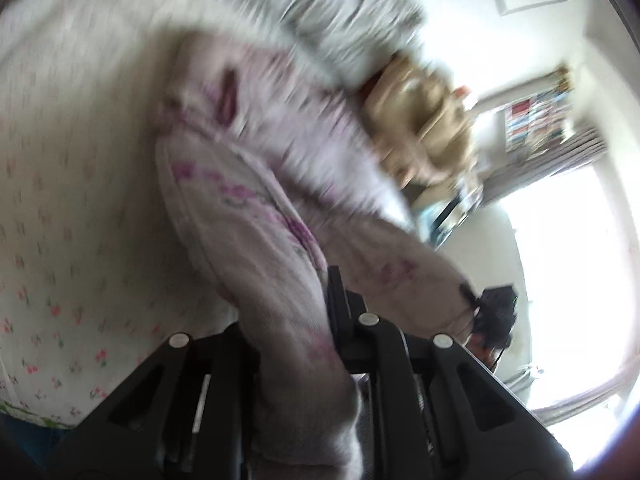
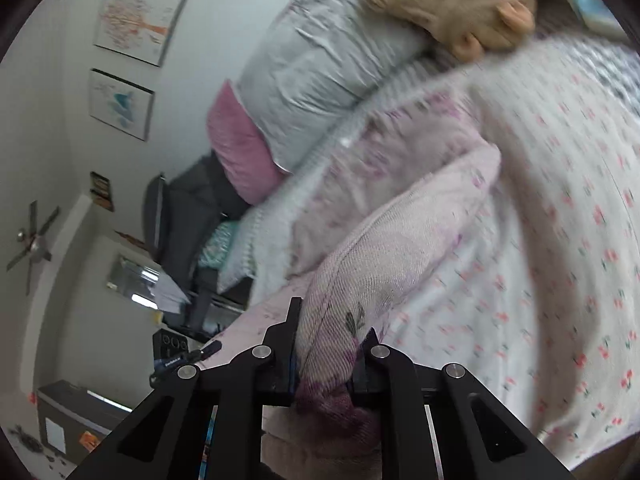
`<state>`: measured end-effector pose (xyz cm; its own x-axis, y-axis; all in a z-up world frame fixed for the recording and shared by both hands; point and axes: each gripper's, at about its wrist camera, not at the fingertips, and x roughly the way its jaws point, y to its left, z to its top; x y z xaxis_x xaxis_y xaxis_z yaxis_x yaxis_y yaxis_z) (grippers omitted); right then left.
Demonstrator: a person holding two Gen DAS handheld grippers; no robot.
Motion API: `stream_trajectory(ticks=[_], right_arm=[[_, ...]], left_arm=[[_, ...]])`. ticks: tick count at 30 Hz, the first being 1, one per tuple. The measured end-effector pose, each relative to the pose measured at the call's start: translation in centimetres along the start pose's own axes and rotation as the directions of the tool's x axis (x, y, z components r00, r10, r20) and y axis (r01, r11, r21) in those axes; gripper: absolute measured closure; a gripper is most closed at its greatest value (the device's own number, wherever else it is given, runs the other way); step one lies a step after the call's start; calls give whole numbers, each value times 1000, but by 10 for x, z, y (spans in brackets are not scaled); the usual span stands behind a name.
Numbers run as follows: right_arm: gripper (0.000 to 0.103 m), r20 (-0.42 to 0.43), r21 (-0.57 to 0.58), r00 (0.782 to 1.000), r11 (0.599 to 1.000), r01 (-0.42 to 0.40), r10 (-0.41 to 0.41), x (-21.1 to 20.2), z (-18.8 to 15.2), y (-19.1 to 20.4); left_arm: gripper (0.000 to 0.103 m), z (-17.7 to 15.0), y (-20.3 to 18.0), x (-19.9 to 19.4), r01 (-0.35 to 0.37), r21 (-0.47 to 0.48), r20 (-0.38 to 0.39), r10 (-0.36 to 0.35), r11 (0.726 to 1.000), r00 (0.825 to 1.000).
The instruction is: Fold large clothes
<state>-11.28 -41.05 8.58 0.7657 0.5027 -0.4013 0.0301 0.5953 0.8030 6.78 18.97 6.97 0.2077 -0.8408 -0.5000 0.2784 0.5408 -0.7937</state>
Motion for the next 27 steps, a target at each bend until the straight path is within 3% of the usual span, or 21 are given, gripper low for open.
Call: stream_trajectory(ticks=[3,7,10,13,17,20,27], right_arm=[[87,41,-44,998,998,-46,47,-16,10,34],[87,88,-107,990,990,-96,106,-47,10,71],[87,125,-148,982,981,-122,141,-75,2,95],[87,146,-150,978,981,-126,148,-93,-1,106],[87,153,-46,988,999,-7,14,-78,12,80],[87,121,66,989,995,81,-89,-44,26,42],[87,170,181,961,965,189,-220,23,68,-18]], left_arm=[[88,10,-24,-35,42,28,87,-44,999,995],[88,0,-49,-81,88,86,190,-103,992,976],[87,-8,-61,-113,105,127,240,-134,986,961],[87,-16,-68,-123,93,150,251,-129,984,959],[87,-6,-38,-96,47,54,208,-57,997,977],[87,10,-11,-69,-8,-45,183,16,999,983],[84,66,50,-2,-47,-197,230,93,979,969]])
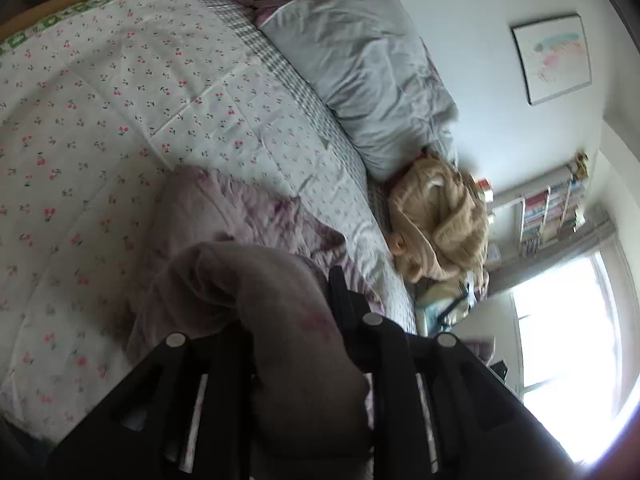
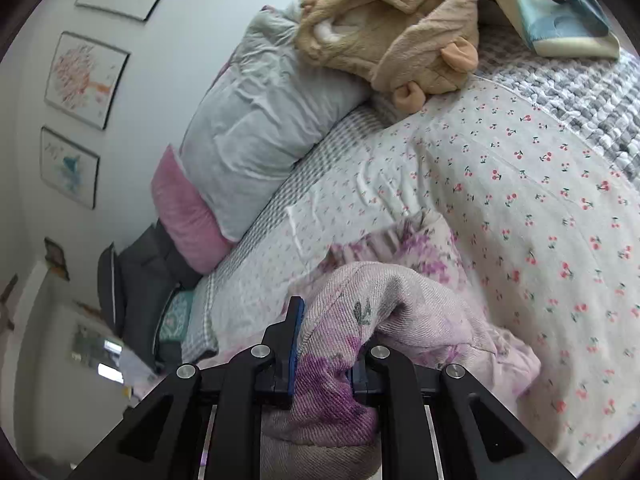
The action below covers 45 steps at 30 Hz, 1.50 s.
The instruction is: Fold large clothes
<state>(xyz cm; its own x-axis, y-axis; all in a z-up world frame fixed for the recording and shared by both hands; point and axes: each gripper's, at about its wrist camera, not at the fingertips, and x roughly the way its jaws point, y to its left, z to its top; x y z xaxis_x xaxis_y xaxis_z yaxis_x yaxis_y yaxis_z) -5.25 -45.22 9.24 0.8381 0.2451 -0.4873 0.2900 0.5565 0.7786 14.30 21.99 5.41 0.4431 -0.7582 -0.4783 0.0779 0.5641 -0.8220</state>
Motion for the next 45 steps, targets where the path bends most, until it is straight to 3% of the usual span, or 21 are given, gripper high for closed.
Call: stream_trajectory(ticks=[8,14,15,16,17,18,19,26,28,29,31,33,35,38,41,43,45], right_arm=[[86,-6,2,989,989,151,-151,98,16,-42],[77,-42,-47,983,983,176,-178,137,9,-76],[73,-52,-34,983,984,175,-176,140,11,-76],[61,-63,-31,984,986,163,-164,141,12,-73],[50,-75,-41,986,989,144,-147,140,13,-69],[31,-88,-57,990,993,105,-110,137,15,-62],[23,-87,-67,992,994,86,-92,132,17,-56],[18,1,-284,997,956,75,-78,92,18,-5],[18,-25,-390,994,916,92,-111,95,10,7],[18,-37,-444,988,888,118,-149,100,5,13],[18,-94,-578,962,801,157,-256,122,-15,22],[18,-159,-628,934,763,154,-320,146,-33,21],[18,-216,-653,905,744,146,-367,169,-48,15],[18,-190,-698,881,690,190,-434,199,-61,6],[18,-88,-711,890,654,259,-448,213,-56,4],[18,-1,-690,882,639,340,-471,221,-48,1],[18,36,-653,881,656,378,-472,219,-40,-3]], left_arm=[[78,23,44,100,-107,-13,21,107,994,994],[54,15,60,125,-121,35,-15,122,992,992],[42,16,56,122,-105,38,-11,105,994,994],[26,16,51,118,-86,44,0,87,995,996],[20,14,43,113,-74,50,16,74,996,997],[12,12,36,108,-77,59,30,75,995,997],[11,9,29,101,-85,79,48,81,993,996],[9,-15,-8,63,-123,316,119,90,941,989],[9,-17,-13,64,-123,373,100,92,920,991],[9,-19,-17,68,-119,427,78,95,896,992],[9,-26,-21,80,-118,504,26,121,856,992],[9,-38,-22,103,-122,579,-52,186,806,981],[9,-50,-18,135,-130,624,-134,269,771,954],[9,-59,-11,168,-187,657,-132,355,730,925],[9,-51,-5,186,-244,634,-57,359,734,931],[9,-36,-2,189,-280,584,-19,357,762,934],[9,-18,-1,182,-316,520,25,355,794,934]])
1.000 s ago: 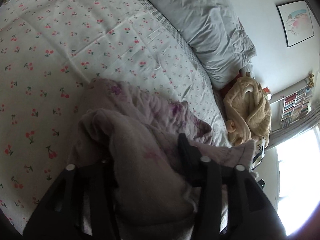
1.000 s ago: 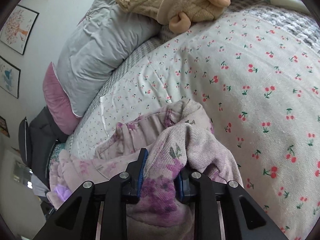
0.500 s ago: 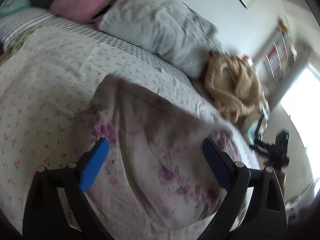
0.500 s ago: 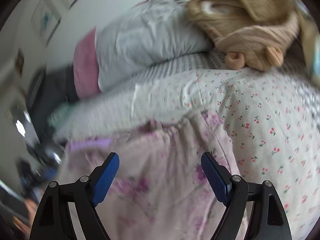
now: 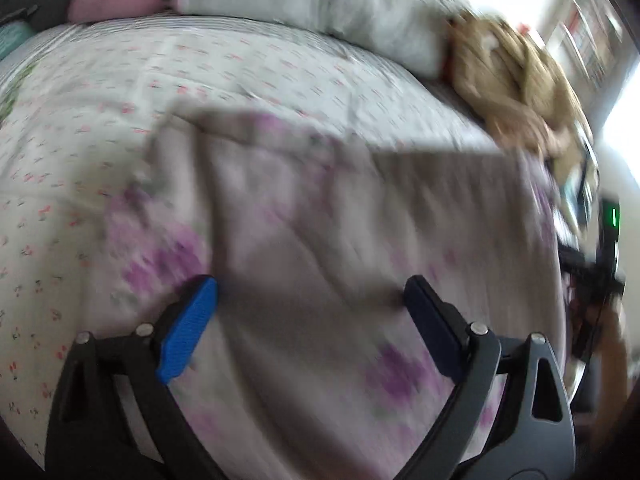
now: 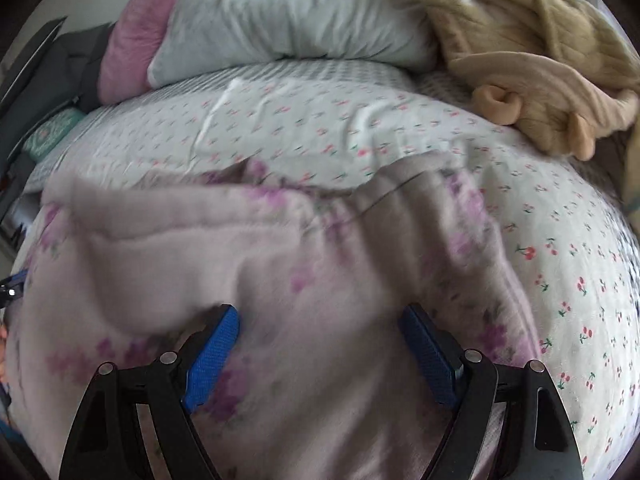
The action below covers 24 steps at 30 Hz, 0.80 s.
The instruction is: Fold large clothes
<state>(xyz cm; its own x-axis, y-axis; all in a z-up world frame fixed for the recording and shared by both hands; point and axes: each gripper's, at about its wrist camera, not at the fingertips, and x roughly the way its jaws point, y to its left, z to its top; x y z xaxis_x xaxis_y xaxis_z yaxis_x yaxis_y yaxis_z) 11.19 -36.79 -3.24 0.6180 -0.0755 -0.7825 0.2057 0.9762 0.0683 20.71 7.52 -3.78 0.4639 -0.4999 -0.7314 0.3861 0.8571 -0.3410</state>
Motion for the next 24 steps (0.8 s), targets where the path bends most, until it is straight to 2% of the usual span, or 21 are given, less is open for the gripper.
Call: stream_trajectory(ticks=[2,4,6,8,9,10,11,12,13,15,17,19,21,24], right_arm=[[18,36,32,999,999,17,-18,-12,7,-10],[18,95,60,994,997,43,-49,-30,16,-21],[18,116,107,991,993,50,-62,-40,21,-40],[18,80,158,993,985,73,-87,-36,21,-61],[18,44,182,994,979,90,-100,-31,18,-70],[22,10,195,996,977,87,-91,-25,15,-76],[30,-25,205,999,977,51,-47,-15,10,-80],[47,-31,208,999,978,15,-9,-11,6,-81],[60,-16,202,1000,979,18,-15,-12,6,-77],[77,37,150,999,988,22,-28,-21,9,-66],[81,155,123,988,992,-30,11,-43,13,-55],[83,235,106,972,994,-38,12,-59,20,-46],[83,315,111,949,993,-35,-2,-76,32,-43],[83,384,153,922,988,-16,-44,-87,48,-51]], left_arm=[[9,9,12,-16,-28,-46,61,30,999,998],[9,17,26,-30,-85,-71,104,92,994,990],[9,18,43,-27,-122,-94,75,130,988,989],[9,13,60,-17,-115,-135,13,118,984,993],[16,11,68,-9,-96,-167,-28,92,981,995],[29,10,72,-3,-69,-193,-59,59,979,997],[35,8,73,2,-41,-221,-74,25,975,997],[52,8,71,2,-26,-229,-63,11,973,998],[82,8,67,0,-14,-226,-47,3,974,999],[86,14,61,-8,48,-257,1,-50,965,999],[88,21,56,-19,116,-285,91,-94,951,991],[89,32,52,-30,157,-299,169,-110,941,980],[90,42,51,-46,194,-307,269,-111,932,957],[90,54,59,-61,224,-322,409,-78,920,909]])
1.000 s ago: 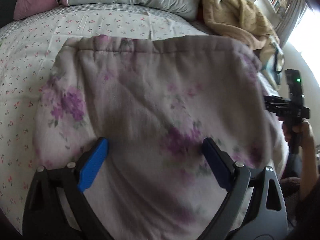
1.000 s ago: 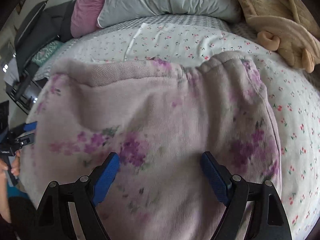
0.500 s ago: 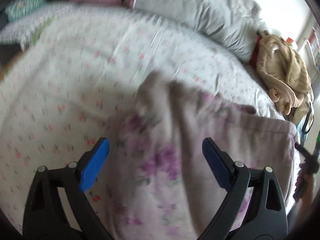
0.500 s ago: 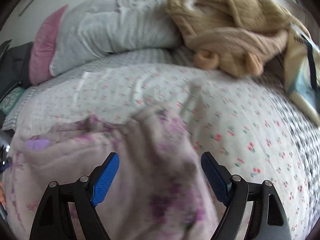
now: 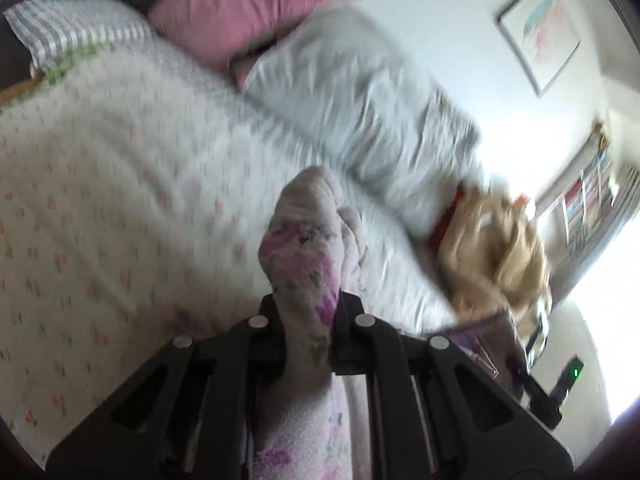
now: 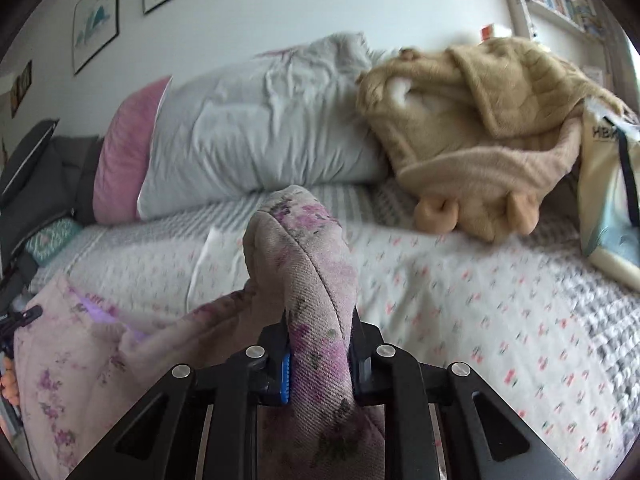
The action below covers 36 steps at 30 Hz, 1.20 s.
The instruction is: Fold large clothes
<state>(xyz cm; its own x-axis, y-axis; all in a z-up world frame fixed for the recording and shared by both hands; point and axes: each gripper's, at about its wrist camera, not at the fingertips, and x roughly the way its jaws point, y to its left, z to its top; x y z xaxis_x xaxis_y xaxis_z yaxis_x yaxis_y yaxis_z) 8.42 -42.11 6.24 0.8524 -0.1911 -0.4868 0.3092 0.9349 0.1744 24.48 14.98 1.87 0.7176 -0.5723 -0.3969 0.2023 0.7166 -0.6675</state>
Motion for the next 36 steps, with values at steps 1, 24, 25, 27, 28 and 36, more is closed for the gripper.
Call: stream_trajectory(ticks=[1,24,25,27,28,36], right_arm=[[83,9,24,1000,1000,13,-13,5,6,-6],[19,-402,248,910,969,-4,106,68,-23,-86],[19,-407,280,902,960,-26,143,62,-23,-90],[18,-417,345,883,937,-63,213,53,-23,-96],[18,-425,373,874,925,-69,236,47,-26,-99],[16,-469,366,861,931,-14,198,19,-56,-97]], left_arm=[[90,5,4,1,-13,-13,29,14,1000,999],[3,-12,41,44,-181,-53,-391,147,982,909],[2,-13,39,41,-177,-53,-414,140,983,900],[2,-18,34,37,-178,-38,-468,140,983,873],[1,-21,32,33,-187,-32,-481,149,982,864],[1,-49,35,6,-279,13,-450,254,960,856]])
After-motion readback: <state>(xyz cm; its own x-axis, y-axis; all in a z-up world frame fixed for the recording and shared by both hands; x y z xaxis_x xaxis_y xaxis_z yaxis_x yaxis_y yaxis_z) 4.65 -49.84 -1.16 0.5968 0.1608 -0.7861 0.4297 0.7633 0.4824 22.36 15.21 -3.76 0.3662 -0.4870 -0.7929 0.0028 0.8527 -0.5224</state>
